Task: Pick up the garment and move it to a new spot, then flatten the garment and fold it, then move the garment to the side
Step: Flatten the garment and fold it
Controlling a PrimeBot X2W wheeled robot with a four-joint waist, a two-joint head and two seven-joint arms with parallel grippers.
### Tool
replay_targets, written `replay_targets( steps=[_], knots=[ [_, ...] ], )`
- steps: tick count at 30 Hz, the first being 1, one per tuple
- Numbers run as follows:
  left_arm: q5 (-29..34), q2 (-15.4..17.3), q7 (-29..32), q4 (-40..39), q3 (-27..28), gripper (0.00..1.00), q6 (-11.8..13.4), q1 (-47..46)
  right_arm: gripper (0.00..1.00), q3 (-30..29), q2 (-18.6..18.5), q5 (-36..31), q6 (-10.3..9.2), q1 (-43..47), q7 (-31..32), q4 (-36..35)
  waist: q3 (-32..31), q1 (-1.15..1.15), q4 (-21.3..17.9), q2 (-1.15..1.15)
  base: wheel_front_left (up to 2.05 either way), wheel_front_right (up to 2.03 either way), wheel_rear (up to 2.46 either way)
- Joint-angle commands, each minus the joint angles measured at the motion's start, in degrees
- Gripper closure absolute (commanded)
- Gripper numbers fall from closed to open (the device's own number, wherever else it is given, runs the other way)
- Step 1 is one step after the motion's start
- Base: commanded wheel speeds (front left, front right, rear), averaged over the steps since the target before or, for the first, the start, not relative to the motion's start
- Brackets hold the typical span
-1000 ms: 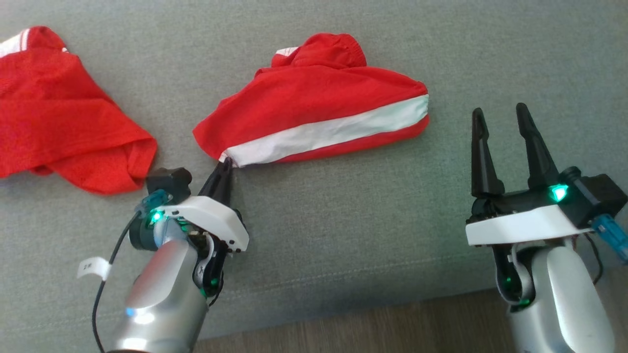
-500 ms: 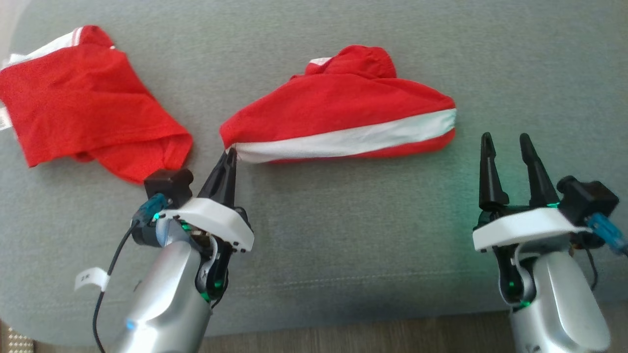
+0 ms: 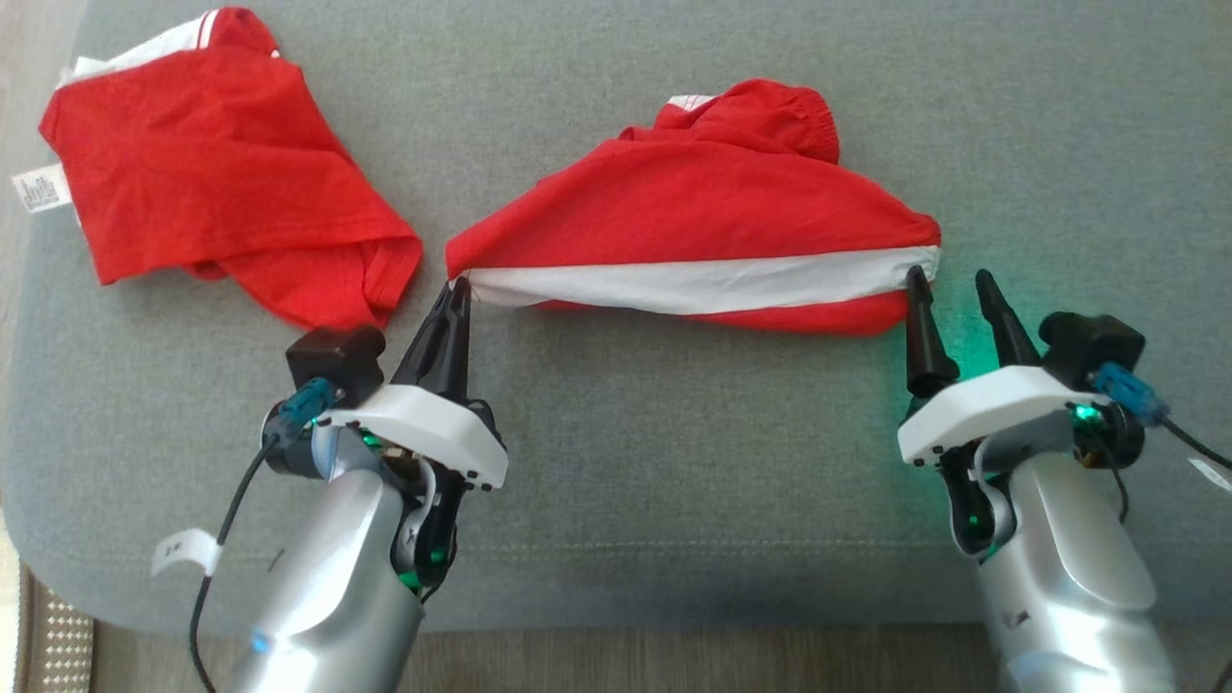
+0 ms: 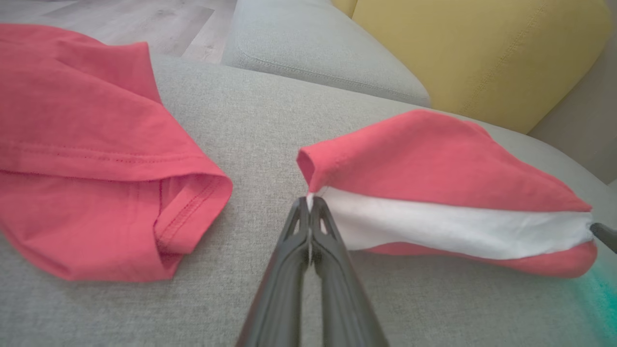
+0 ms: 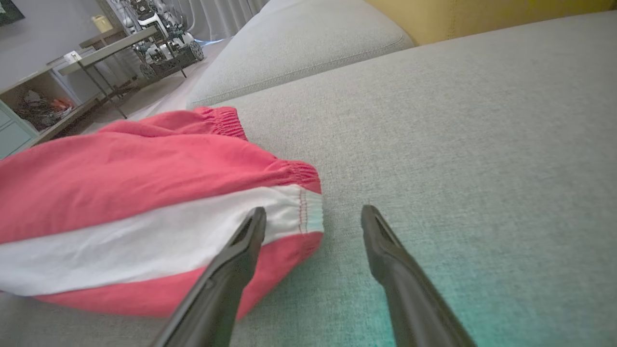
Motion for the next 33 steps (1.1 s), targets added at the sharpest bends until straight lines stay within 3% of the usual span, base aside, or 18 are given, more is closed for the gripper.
replay_targets(
  steps=[1,27,28,29,30,33],
  knots=[
    [0.0,0.8,-0.3,-1.9,1.4,1.00,0.3,-1.4,0.00,1.4,0.3,-0.7,0.41,-2.2,-0.4,-1.0,0.4,0.00,0.2,0.00,0.00,0.00,0.00],
    [0.2,0.8,-0.3,-1.0,1.6,1.00,0.6,-3.0,0.01,3.2,0.3,-1.3,0.41,-6.0,-0.4,4.2,2.4,0.00,0.7,0.00,0.00,0.00,0.00],
    [0.1,0.8,-0.3,-0.9,1.6,1.00,0.6,-3.0,0.53,3.3,0.3,-1.3,0.41,-5.9,-0.4,4.2,2.4,0.00,0.7,0.00,0.00,0.00,0.00],
    [0.1,0.8,-0.3,-0.9,1.6,1.00,0.6,-3.0,0.84,3.4,0.3,-1.3,0.41,-5.9,-0.4,4.3,2.4,0.00,0.7,0.00,0.00,0.00,0.00],
    [0.1,0.8,-0.3,-0.9,1.6,1.00,0.6,-3.0,1.00,3.6,0.3,-1.4,0.41,-5.9,-0.4,4.3,2.4,0.00,0.7,0.00,0.00,0.00,0.00],
    [0.1,0.8,-0.3,-0.8,1.7,1.00,0.7,-3.0,1.00,3.6,0.3,-2.1,0.41,-5.8,-0.4,3.9,2.3,0.00,0.5,0.00,0.00,0.00,0.00]
  ],
)
